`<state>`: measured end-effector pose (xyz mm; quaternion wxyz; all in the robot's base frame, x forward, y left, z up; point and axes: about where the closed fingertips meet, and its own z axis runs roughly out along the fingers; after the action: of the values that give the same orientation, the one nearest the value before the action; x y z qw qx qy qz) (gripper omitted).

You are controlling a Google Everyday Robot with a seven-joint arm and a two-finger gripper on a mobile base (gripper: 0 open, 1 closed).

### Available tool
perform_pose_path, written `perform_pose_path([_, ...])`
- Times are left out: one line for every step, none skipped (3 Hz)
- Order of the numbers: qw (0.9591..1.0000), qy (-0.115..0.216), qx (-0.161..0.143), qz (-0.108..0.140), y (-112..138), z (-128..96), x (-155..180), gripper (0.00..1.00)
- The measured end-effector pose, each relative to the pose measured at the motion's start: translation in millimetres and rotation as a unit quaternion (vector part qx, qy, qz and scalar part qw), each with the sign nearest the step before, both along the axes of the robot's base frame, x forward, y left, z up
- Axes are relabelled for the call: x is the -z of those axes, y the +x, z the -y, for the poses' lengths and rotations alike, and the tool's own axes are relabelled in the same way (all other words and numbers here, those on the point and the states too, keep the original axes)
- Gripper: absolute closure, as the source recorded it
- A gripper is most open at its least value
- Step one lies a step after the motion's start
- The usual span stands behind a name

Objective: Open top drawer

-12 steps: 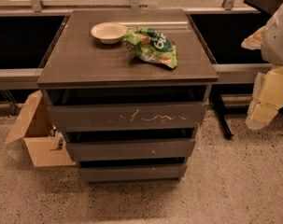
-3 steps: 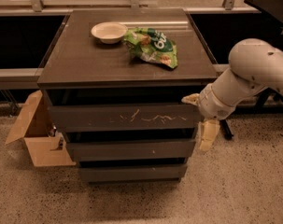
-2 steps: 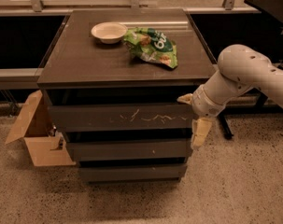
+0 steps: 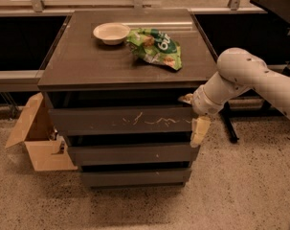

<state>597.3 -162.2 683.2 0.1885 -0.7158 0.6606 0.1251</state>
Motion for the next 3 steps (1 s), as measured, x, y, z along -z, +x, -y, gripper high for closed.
perform_pose_path([0.9998, 0.011, -0.009, 0.014, 14.8, -6.6, 10.0, 0.0])
perform_pose_path([0.9996, 0.018, -0.015, 0.017, 27.6, -13.0, 20.8, 0.0])
perform_pose_path([0.9995, 0.018, -0.024, 0.01, 31.7, -21.8, 30.0, 0.16])
